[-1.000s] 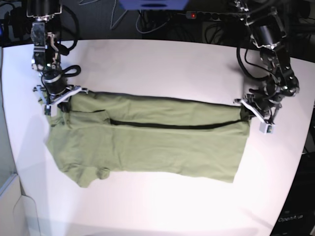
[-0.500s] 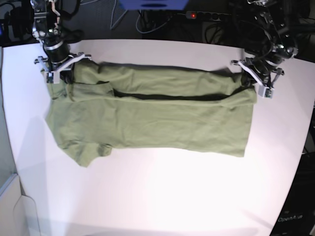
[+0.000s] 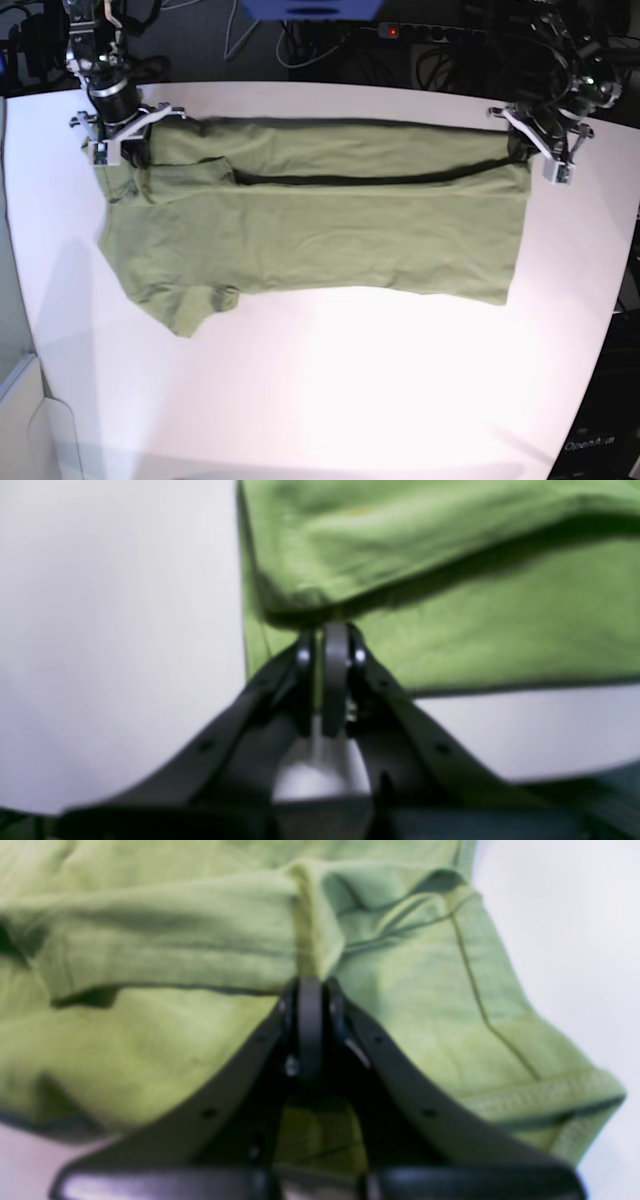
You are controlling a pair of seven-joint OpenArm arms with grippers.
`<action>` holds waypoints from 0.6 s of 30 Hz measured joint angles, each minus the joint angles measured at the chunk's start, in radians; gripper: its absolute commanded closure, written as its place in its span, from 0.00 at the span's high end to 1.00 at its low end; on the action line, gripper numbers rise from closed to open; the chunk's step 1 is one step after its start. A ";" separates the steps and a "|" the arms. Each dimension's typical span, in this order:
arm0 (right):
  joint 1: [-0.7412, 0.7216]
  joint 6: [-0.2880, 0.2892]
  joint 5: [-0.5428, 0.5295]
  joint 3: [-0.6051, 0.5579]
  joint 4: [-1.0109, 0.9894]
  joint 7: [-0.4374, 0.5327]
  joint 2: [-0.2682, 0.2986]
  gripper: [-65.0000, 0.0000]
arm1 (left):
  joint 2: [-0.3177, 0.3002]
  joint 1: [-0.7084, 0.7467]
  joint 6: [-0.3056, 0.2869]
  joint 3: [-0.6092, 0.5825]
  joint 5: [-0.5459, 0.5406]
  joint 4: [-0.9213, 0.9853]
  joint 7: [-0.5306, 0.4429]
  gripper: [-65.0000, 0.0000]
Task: Fold the T-shirt properly
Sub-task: 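Drag the folded edge back toward the arms with both grippers, then release the fabric with the left gripper and raise it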
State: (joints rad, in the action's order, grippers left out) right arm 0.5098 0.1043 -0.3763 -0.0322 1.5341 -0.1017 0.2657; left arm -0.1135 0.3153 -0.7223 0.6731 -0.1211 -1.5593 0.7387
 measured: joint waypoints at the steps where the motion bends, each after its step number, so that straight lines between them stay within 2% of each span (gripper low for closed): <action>1: -0.001 0.000 0.000 0.000 -0.001 0.000 0.000 0.00 | -0.008 0.000 -0.001 0.008 0.001 0.002 0.008 0.04; 18: -0.017 0.001 0.000 0.000 -0.006 -0.014 0.005 0.00 | -0.026 -0.047 0.004 0.013 0.038 0.008 0.047 0.05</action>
State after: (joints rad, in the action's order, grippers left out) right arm 0.4927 0.1051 -0.3763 -0.0322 1.5284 -0.1162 0.2710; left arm -0.1398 0.2684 -0.7185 0.6857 -0.0830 -1.5513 0.7853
